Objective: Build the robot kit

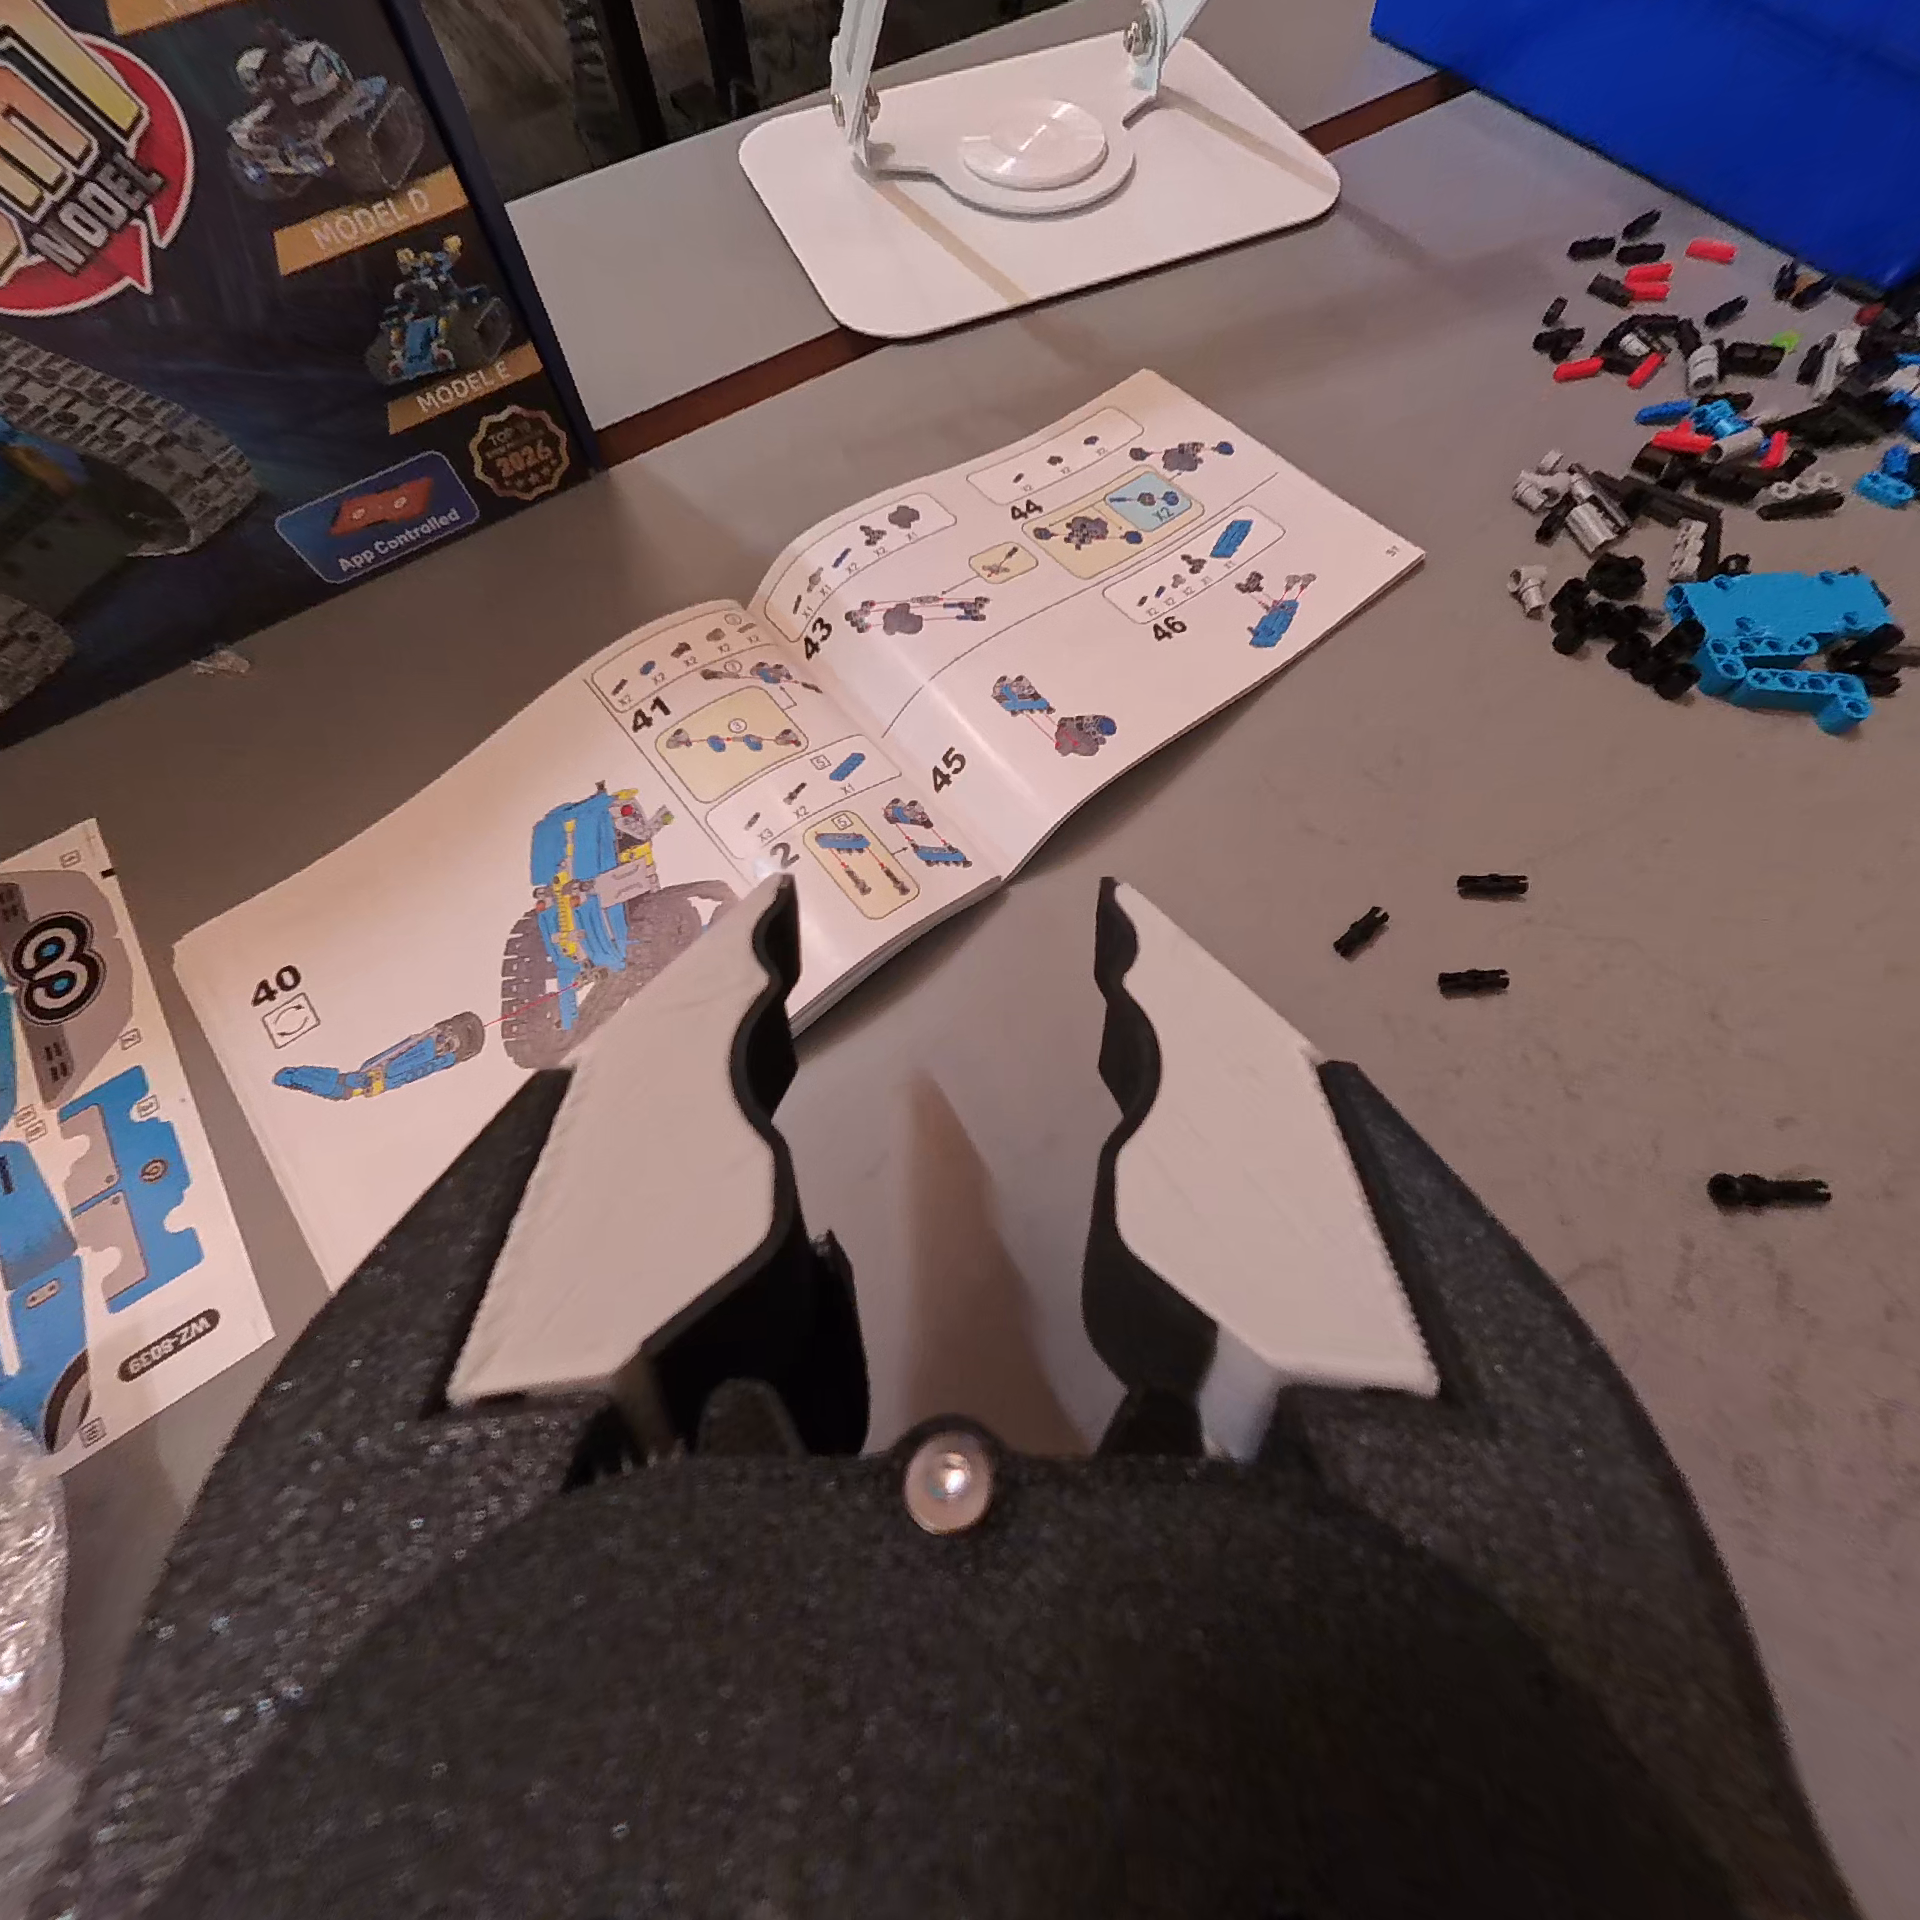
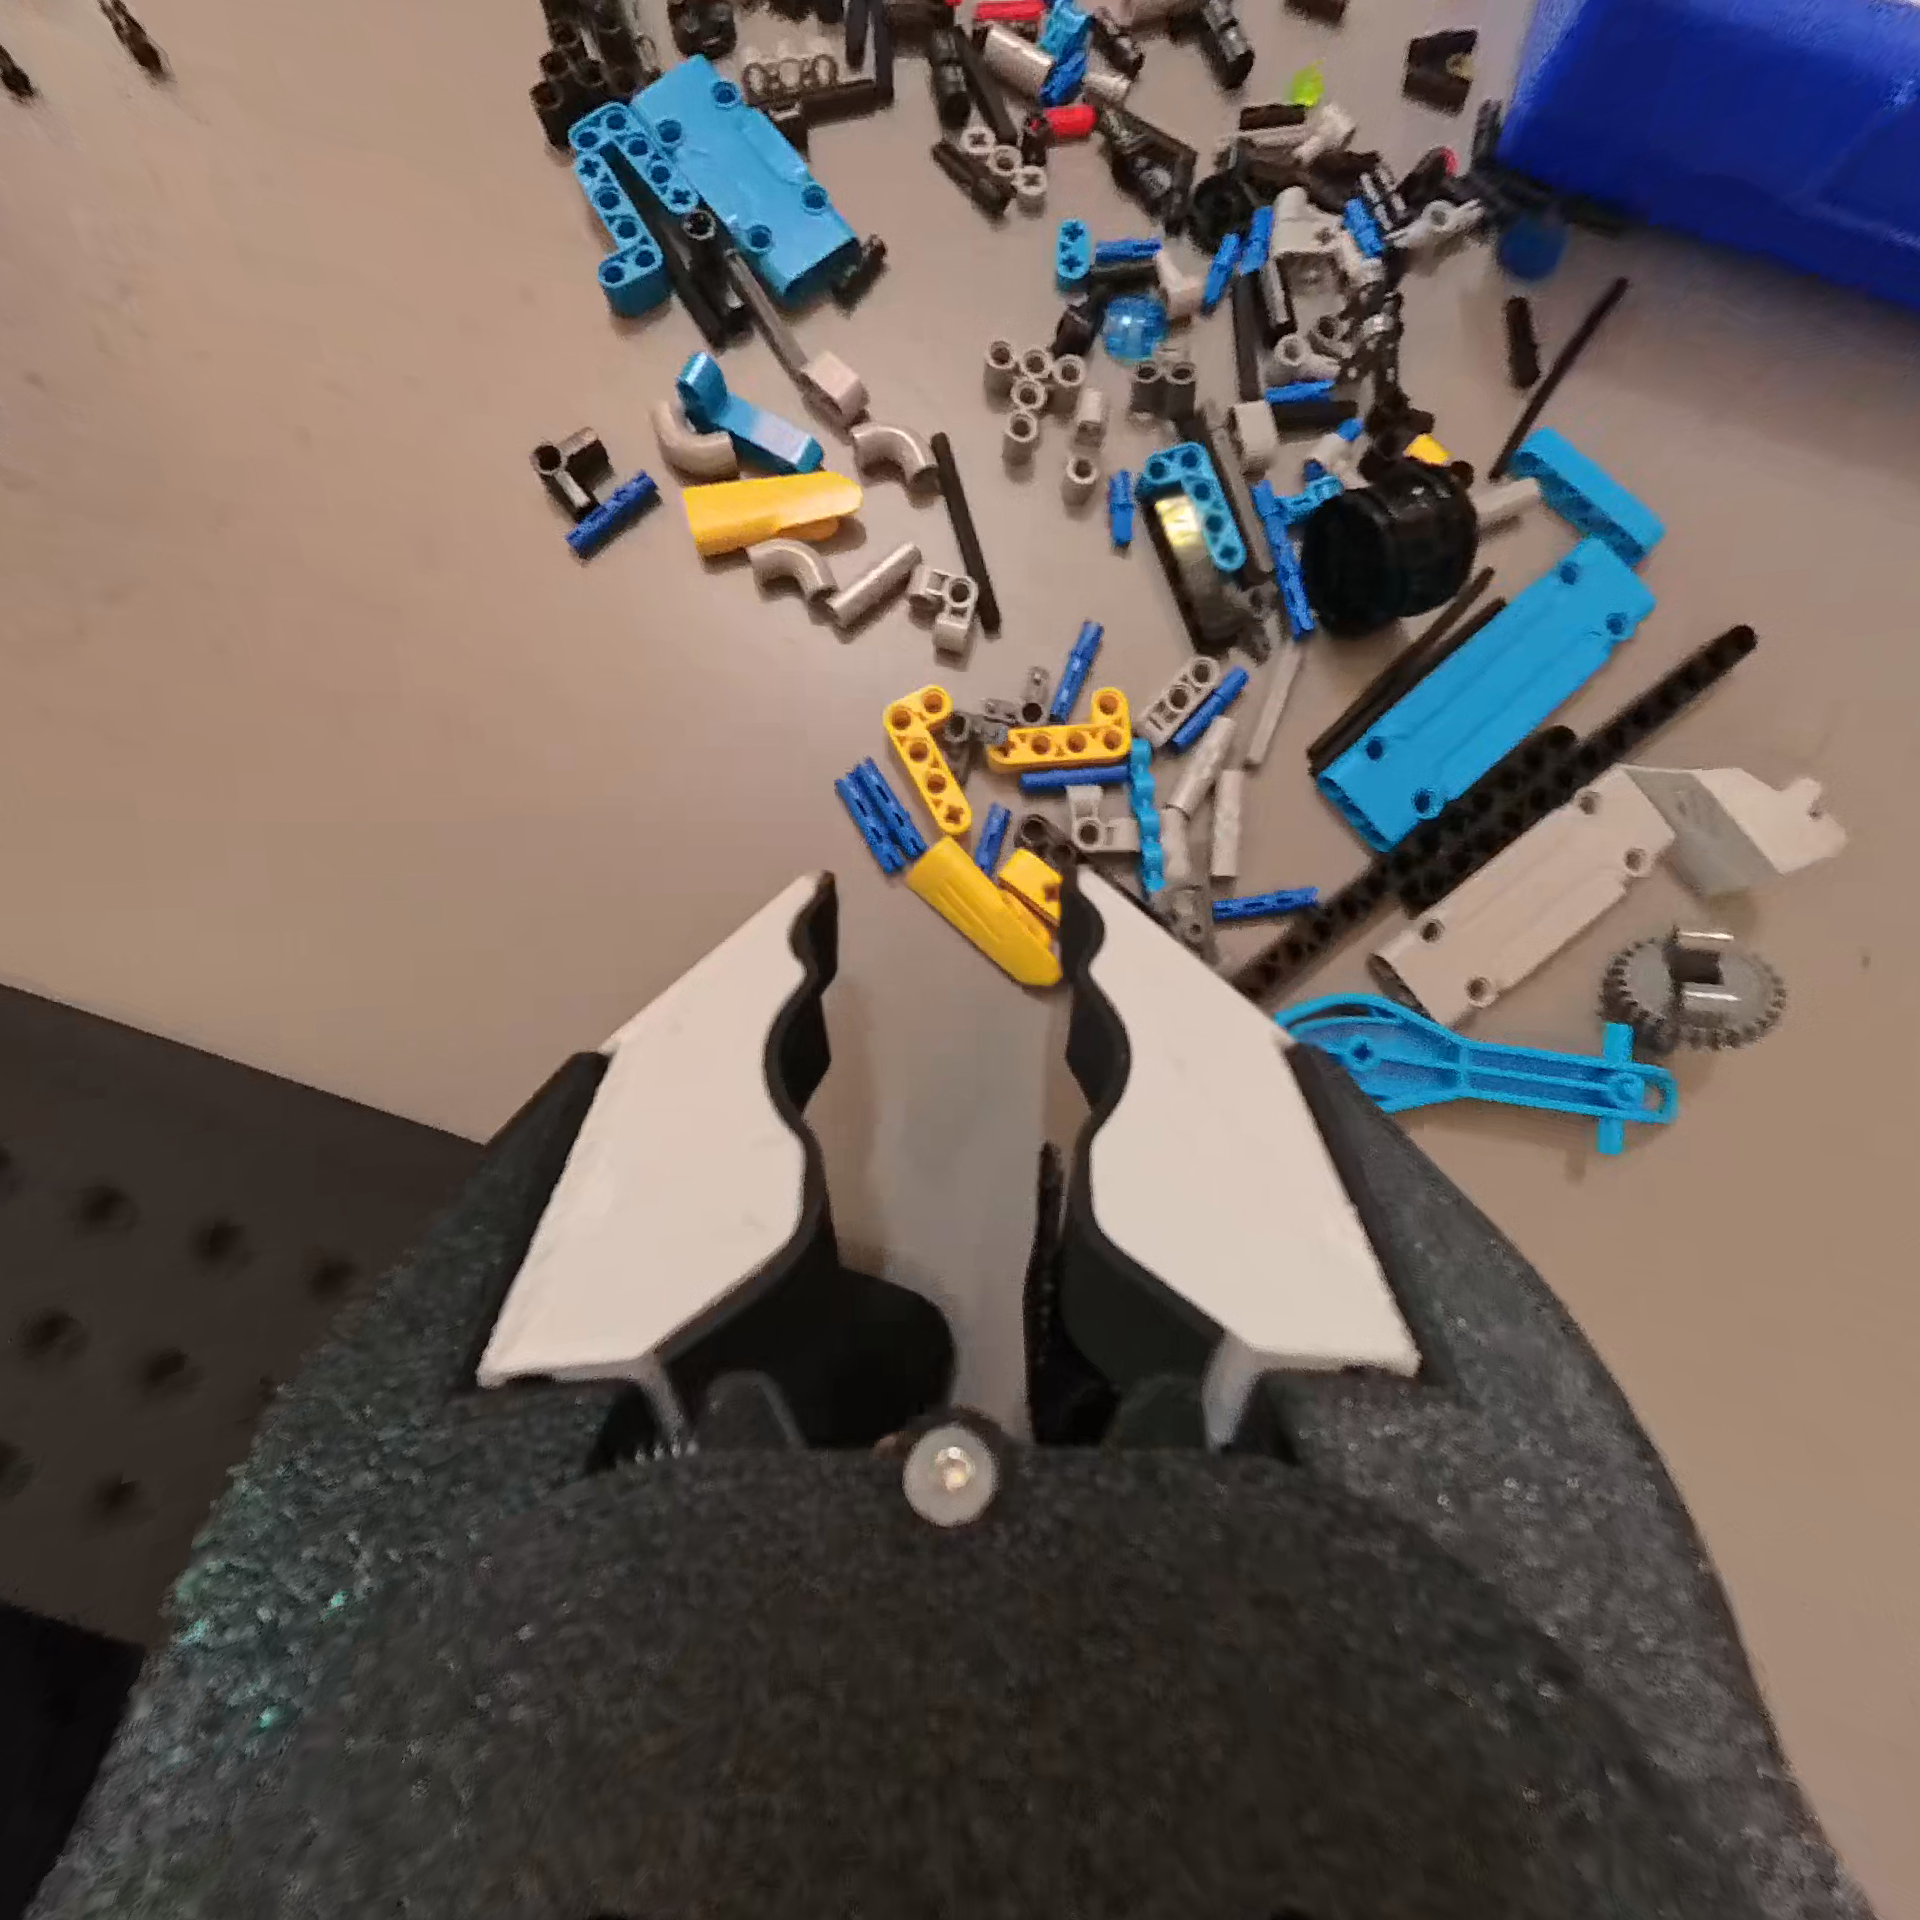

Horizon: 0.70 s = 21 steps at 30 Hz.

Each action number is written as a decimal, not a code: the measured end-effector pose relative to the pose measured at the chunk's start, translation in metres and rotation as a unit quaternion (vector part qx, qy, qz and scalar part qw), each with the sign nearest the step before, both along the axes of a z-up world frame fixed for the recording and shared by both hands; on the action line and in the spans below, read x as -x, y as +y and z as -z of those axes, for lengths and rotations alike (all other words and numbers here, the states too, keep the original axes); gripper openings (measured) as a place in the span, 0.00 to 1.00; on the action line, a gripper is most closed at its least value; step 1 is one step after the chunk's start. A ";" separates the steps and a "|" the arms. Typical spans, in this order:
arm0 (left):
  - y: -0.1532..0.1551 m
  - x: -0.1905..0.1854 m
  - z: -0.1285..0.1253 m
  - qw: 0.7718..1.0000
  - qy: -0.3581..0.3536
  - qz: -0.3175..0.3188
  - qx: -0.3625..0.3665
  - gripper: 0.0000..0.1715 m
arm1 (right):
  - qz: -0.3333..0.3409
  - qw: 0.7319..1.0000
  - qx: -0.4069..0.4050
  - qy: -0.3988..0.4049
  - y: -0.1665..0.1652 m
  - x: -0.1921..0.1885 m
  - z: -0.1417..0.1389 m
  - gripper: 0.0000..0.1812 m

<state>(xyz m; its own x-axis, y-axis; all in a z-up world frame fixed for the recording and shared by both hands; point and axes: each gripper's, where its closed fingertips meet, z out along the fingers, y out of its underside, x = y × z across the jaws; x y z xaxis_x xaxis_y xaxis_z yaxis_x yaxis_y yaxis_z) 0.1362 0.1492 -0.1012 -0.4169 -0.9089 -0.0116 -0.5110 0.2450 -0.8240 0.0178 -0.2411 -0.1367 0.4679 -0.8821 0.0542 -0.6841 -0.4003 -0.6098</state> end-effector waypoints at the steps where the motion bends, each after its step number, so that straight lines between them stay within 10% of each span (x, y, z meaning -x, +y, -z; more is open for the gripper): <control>1: -0.001 0.000 -0.001 1.000 -0.001 0.001 0.005 0.33 | 0.000 1.000 -0.010 0.006 0.005 0.000 0.001 0.26; 21: -0.003 0.001 0.003 1.000 0.010 0.006 0.016 0.33 | -0.133 0.991 -0.006 0.033 0.105 -0.080 -0.016 0.24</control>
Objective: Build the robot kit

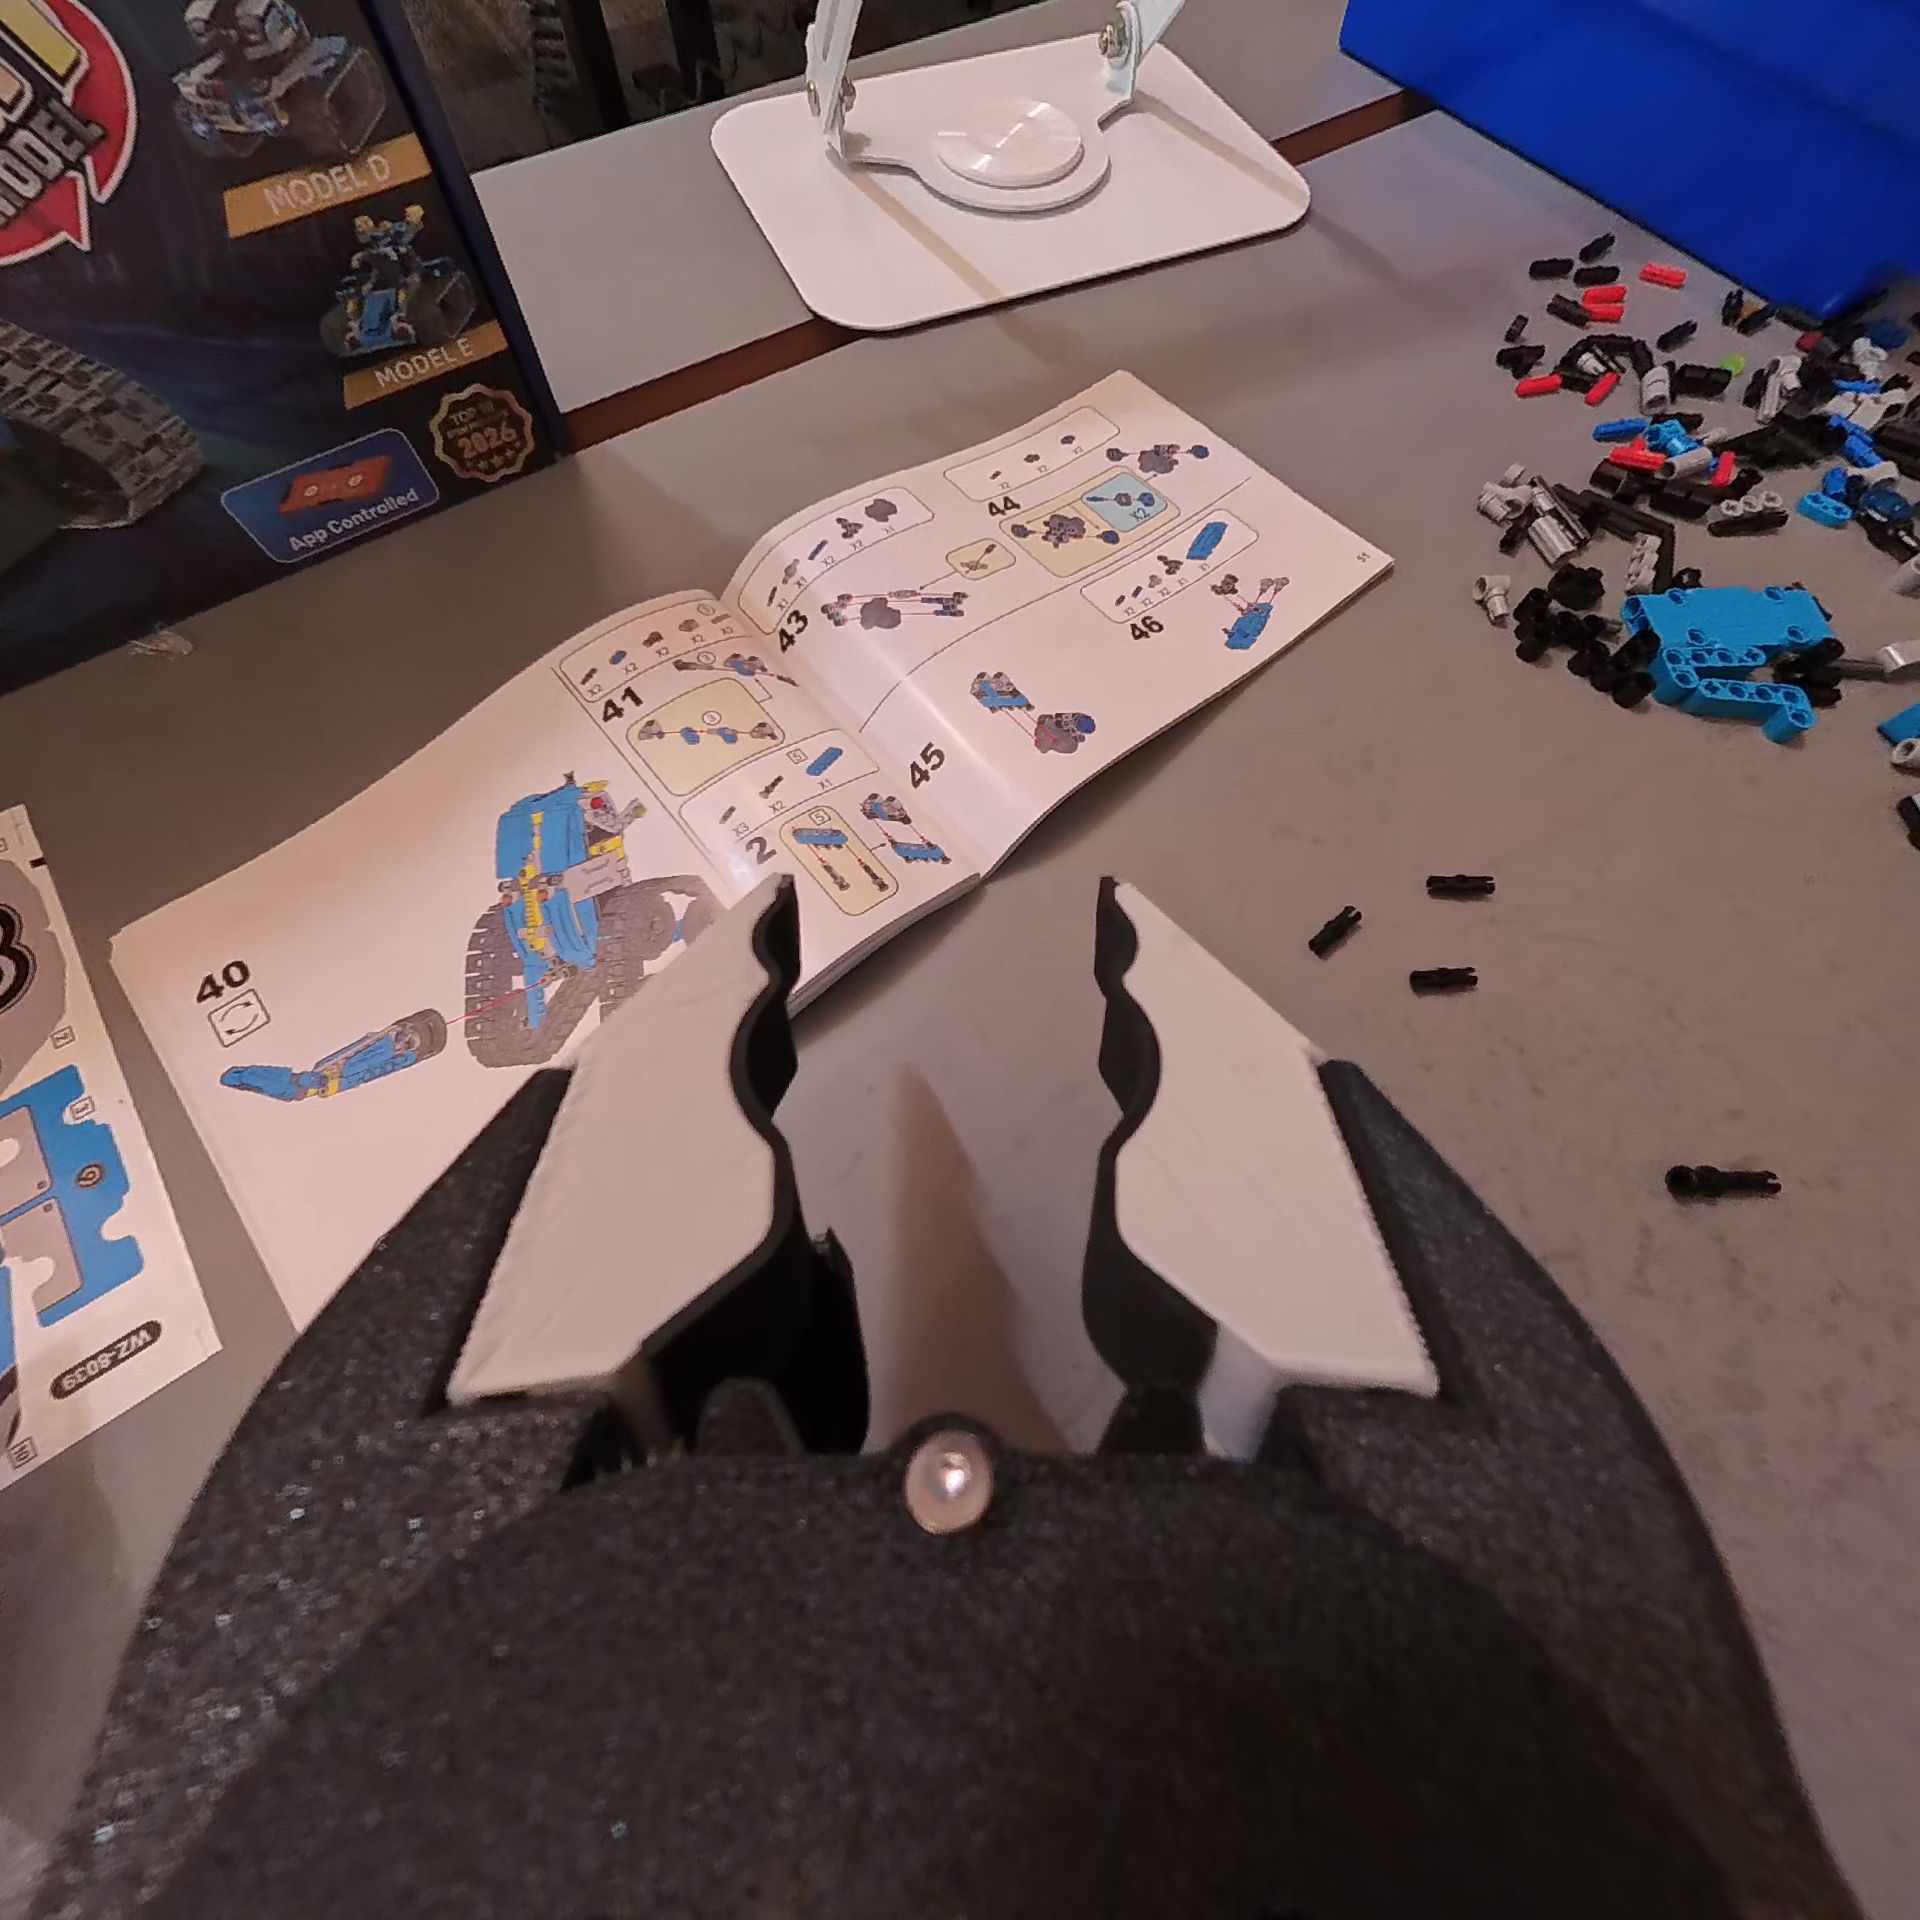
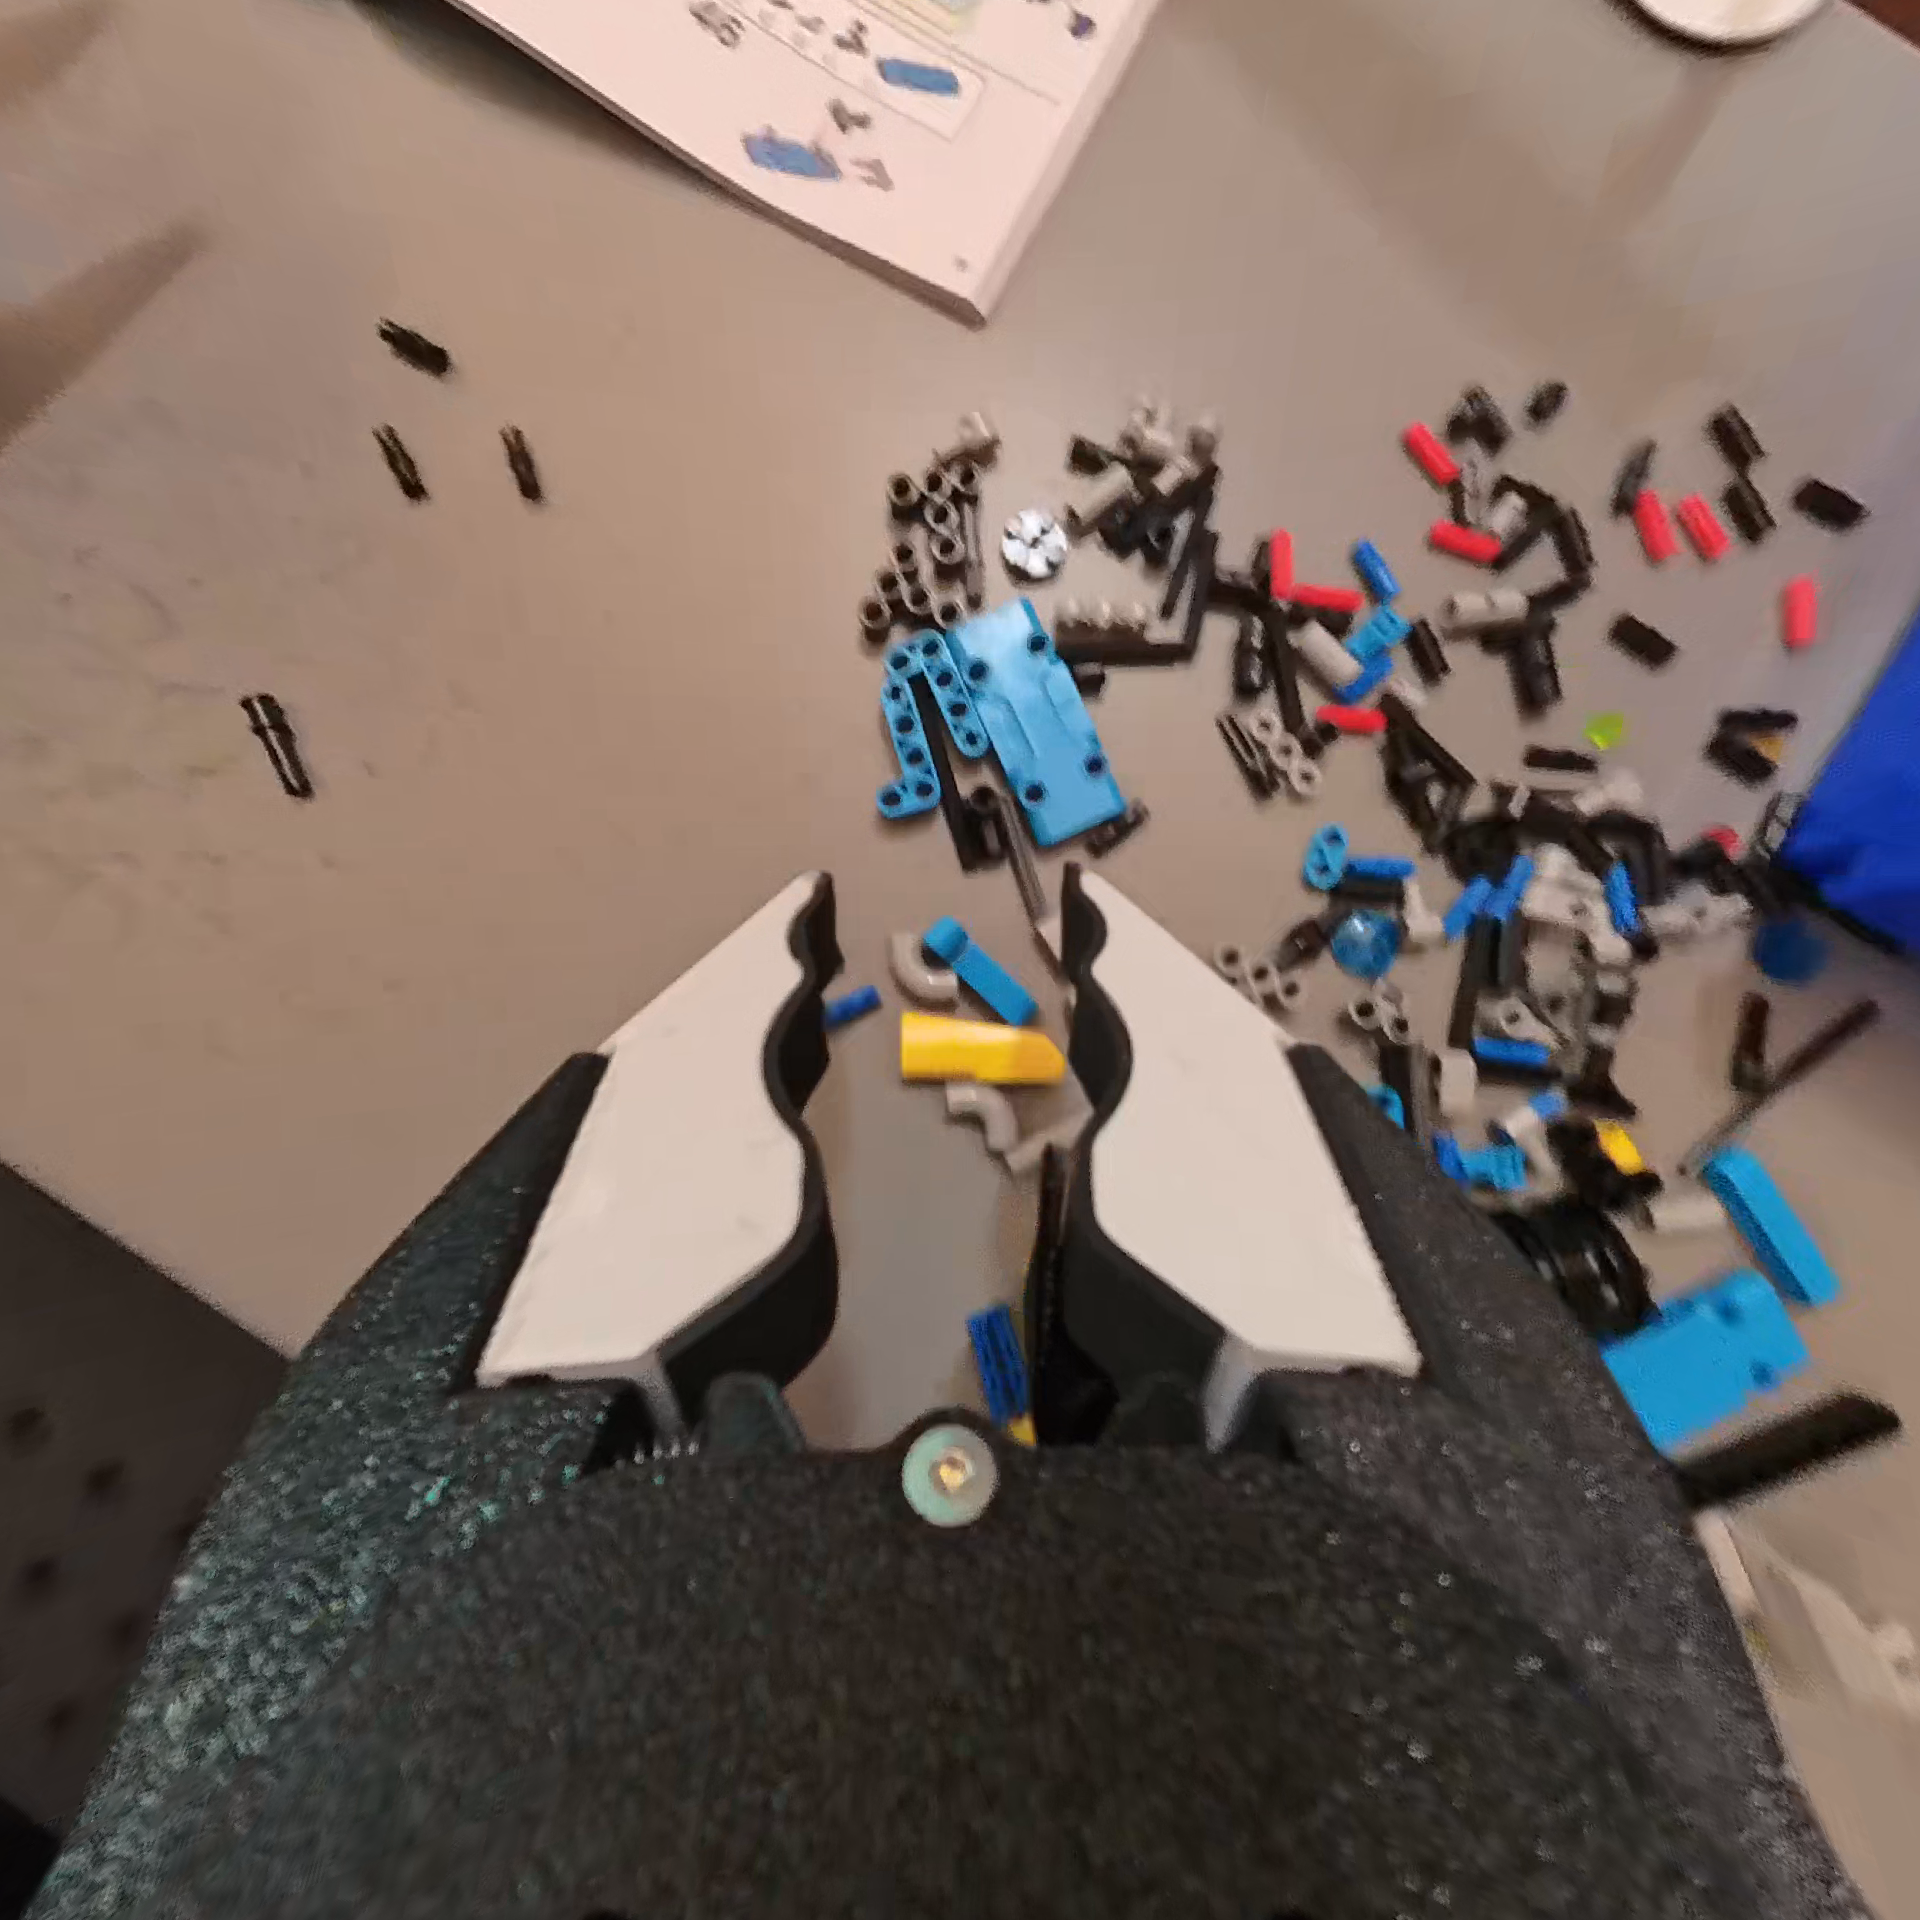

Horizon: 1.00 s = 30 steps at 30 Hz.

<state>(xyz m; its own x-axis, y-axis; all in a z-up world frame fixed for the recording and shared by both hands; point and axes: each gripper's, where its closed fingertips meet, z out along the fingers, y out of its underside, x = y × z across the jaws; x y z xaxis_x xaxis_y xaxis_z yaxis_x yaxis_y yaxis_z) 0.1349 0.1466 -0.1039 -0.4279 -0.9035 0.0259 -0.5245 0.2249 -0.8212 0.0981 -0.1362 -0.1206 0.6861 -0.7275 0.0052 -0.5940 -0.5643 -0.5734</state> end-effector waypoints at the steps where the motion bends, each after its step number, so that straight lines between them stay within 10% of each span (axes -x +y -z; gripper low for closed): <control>1: 0.000 0.000 0.001 1.000 0.001 0.000 -0.002 0.33 | -0.004 1.000 -0.010 0.001 0.005 -0.003 0.004 0.23; 30: 0.009 -0.004 -0.001 0.999 -0.019 -0.023 -0.021 0.33 | 0.058 0.995 -0.081 -0.024 -0.001 -0.032 0.016 0.18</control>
<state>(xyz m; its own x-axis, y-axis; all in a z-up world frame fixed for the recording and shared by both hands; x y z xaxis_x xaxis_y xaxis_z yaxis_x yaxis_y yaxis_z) 0.1389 0.1554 -0.1033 -0.3854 -0.9223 -0.0273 -0.5034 0.2350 -0.8315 0.1296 -0.1369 -0.1366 0.6000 -0.7951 -0.0885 -0.6196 -0.3919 -0.6801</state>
